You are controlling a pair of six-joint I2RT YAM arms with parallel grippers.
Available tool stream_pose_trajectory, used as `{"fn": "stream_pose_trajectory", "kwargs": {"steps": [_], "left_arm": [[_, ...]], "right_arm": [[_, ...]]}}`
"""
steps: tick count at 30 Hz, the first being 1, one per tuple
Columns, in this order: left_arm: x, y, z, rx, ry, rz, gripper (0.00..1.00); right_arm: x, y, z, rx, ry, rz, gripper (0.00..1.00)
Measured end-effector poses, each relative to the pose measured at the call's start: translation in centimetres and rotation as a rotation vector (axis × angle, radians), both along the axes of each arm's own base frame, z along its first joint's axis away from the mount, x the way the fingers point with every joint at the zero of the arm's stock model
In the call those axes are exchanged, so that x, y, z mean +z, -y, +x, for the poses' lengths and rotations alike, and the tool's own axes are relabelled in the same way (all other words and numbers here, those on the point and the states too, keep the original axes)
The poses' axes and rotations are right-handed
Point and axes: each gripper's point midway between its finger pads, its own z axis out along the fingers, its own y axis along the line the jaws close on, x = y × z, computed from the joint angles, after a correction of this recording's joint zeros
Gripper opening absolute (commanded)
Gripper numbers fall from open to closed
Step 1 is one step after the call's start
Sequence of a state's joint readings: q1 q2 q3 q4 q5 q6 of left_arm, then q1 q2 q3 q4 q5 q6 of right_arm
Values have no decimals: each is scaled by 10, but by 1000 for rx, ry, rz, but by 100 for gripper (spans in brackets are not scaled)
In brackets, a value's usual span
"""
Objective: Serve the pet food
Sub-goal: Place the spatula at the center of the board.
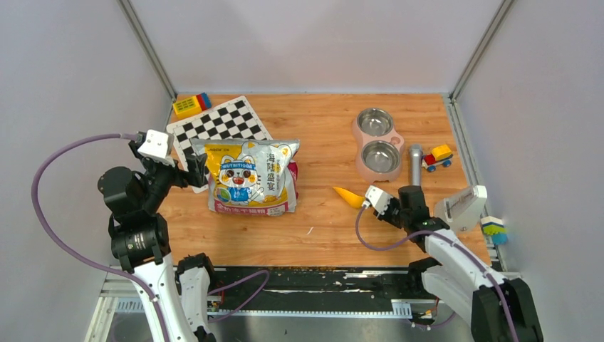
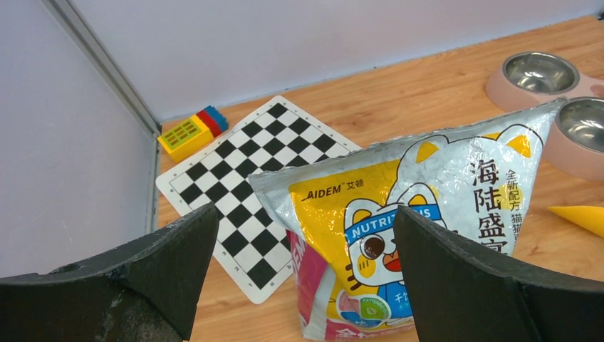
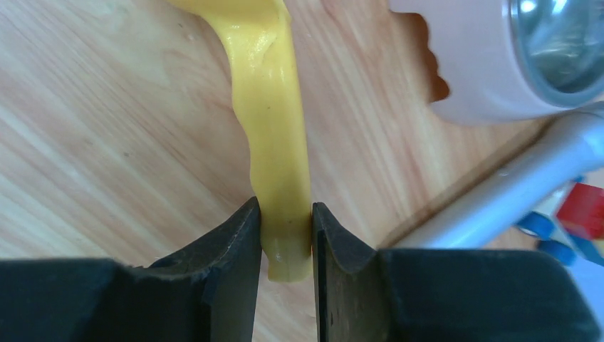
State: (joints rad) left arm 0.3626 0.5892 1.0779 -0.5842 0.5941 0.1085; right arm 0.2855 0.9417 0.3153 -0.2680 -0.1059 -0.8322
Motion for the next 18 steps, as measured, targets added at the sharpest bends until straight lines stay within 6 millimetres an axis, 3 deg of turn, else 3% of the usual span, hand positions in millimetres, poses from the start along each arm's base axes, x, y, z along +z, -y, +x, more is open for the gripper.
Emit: {"fn": "stream_pose_trajectory", "kwargs": {"steps": [3, 4, 5, 7, 8, 11, 15, 16, 18], "left_arm": [[-1, 0, 3, -5, -5, -5, 100], [-1, 0, 4, -10, -9, -7, 100], [-2, 0, 6, -12, -11, -9, 100], [-4, 0, 11, -21, -22, -13, 100], [-5, -1, 13, -26, -29, -17, 100], [-9, -3, 23, -34, -57, -28, 100], [-8, -6, 32, -40, -74, -33, 100], [-8, -6, 34, -44, -75, -34, 100], [-4, -5, 34, -52, -66, -32, 100]], "right_arm": [[1, 12, 2, 28, 92, -55, 18], [2, 16, 3, 36, 123, -75, 23], [2, 20, 4, 39, 140, -92, 34], [3, 31, 5, 37, 169, -132, 72], [4, 34, 5, 33, 174, -145, 81], [21, 42, 14, 36, 216, -179, 91], [32, 31, -4, 103, 68, -133, 96], [39, 26, -9, 128, 31, -108, 96], [73, 7, -13, 193, -12, -27, 96]]}}
